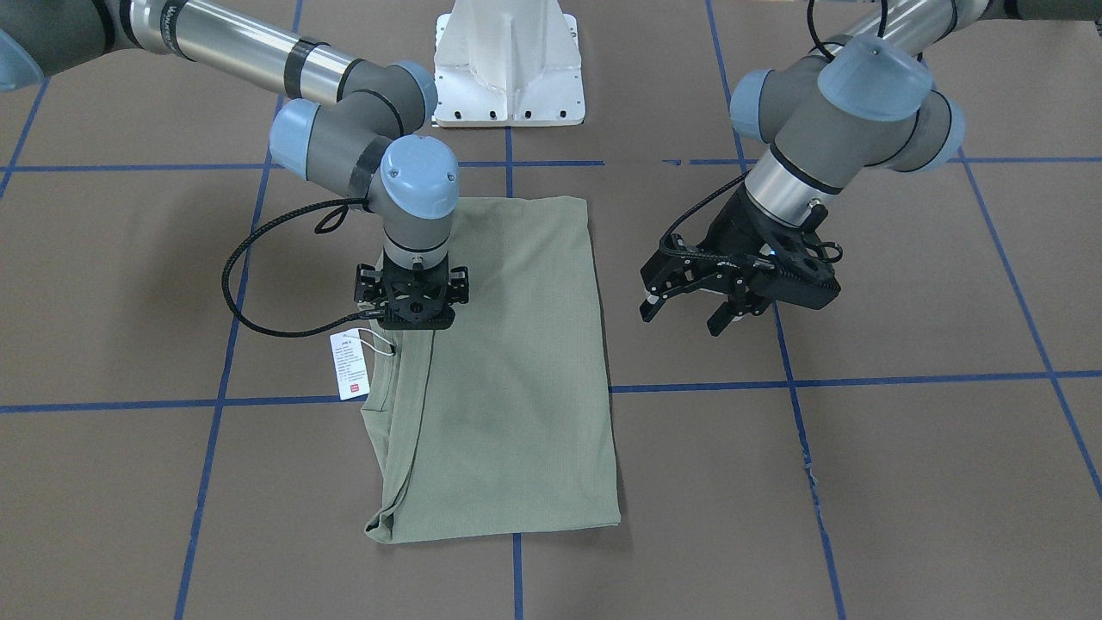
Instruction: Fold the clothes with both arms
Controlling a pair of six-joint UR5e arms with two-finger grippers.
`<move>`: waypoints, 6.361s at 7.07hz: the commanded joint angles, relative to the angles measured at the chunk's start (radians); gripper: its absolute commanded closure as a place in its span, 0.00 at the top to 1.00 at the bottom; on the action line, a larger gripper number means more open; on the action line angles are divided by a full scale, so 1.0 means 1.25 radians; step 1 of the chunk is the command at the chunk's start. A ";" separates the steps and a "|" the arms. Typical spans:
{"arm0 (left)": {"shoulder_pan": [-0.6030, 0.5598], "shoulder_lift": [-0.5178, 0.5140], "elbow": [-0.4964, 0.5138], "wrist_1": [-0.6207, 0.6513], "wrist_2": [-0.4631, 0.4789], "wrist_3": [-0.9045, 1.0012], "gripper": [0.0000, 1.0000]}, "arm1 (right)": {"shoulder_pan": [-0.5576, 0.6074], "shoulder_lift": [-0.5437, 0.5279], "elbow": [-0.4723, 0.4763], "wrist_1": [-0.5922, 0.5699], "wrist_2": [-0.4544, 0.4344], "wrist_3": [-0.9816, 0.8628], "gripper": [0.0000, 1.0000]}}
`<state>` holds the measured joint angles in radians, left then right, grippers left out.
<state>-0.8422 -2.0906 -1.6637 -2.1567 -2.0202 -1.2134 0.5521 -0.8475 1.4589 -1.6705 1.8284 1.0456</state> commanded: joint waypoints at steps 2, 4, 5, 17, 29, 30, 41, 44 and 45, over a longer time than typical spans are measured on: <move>0.000 -0.001 -0.001 0.000 0.000 0.000 1.00 | 0.004 -0.010 0.001 0.000 0.000 -0.015 1.00; 0.001 -0.003 -0.001 0.000 0.000 -0.001 1.00 | 0.015 -0.030 0.013 0.000 0.007 -0.026 1.00; 0.001 -0.003 -0.001 0.000 0.000 -0.001 1.00 | 0.018 -0.035 0.022 -0.001 0.009 -0.030 1.00; 0.012 -0.011 -0.007 0.006 0.002 -0.007 1.00 | 0.097 -0.143 0.125 -0.012 0.049 -0.154 1.00; 0.016 0.001 -0.013 0.007 0.000 -0.002 1.00 | -0.111 -0.120 0.257 -0.109 0.015 0.048 1.00; 0.017 0.001 -0.013 0.007 0.000 -0.002 1.00 | -0.125 -0.131 0.271 -0.131 0.015 0.048 1.00; 0.041 -0.003 -0.014 0.001 0.001 -0.010 1.00 | -0.102 -0.322 0.412 -0.130 0.011 0.034 1.00; 0.118 0.001 -0.010 0.007 0.010 -0.128 1.00 | -0.102 -0.306 0.460 -0.111 0.007 0.047 1.00; 0.171 0.021 -0.027 0.005 0.040 -0.243 1.00 | -0.096 -0.306 0.492 -0.079 0.007 0.051 1.00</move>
<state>-0.7021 -2.0841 -1.6837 -2.1488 -2.0018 -1.3680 0.4261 -1.2335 2.0283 -1.8046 1.8384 1.1025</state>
